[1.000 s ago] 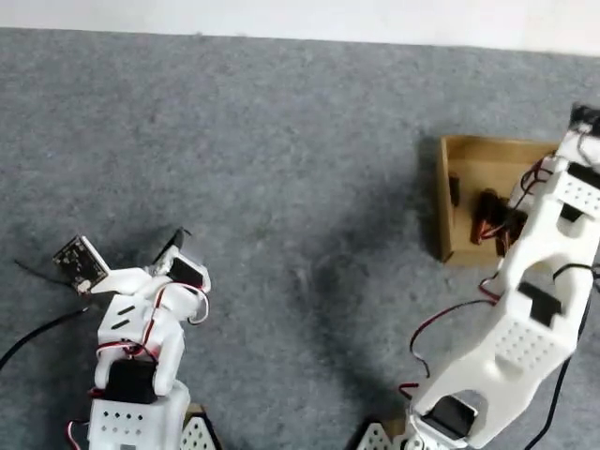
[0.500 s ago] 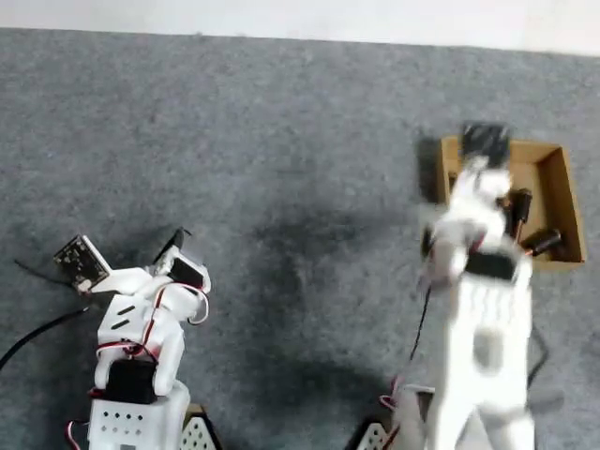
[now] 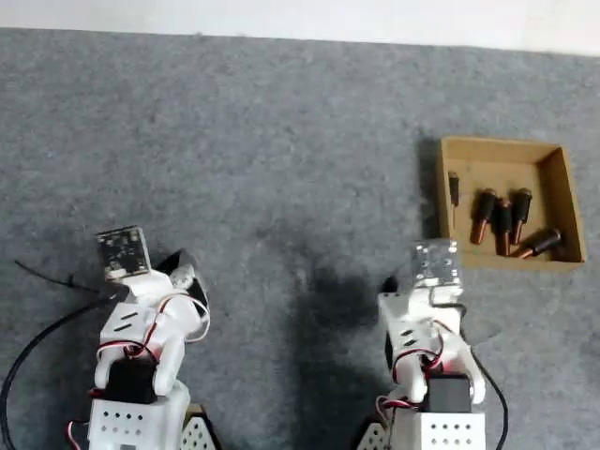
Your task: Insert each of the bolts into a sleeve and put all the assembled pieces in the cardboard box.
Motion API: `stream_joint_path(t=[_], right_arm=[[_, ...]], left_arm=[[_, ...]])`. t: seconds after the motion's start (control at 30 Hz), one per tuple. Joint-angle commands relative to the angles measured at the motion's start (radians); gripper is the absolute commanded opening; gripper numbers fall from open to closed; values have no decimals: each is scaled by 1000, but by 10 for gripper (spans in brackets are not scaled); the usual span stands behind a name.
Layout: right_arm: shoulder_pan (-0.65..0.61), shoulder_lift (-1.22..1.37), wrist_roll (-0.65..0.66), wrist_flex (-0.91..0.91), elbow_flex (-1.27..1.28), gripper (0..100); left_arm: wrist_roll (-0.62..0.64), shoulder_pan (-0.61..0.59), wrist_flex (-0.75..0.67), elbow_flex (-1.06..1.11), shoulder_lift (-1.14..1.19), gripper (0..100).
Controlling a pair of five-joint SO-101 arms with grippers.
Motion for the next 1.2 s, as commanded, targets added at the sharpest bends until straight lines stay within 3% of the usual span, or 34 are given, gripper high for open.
stream_joint_path(t=[0.0,0.23,0.43,1.17], right_arm=[[-64,4,-9,24,-4,198],[-90,15,-3,25,242,198],[-41,5,-2,156,197,198],[-39,-18,-2,165,194,198]], left_arm=[[-110,18,130,21,-10,27],[-196,58,295,21,-10,27],[-193,59,453,21,-10,26],[-193,61,459,21,-10,24]])
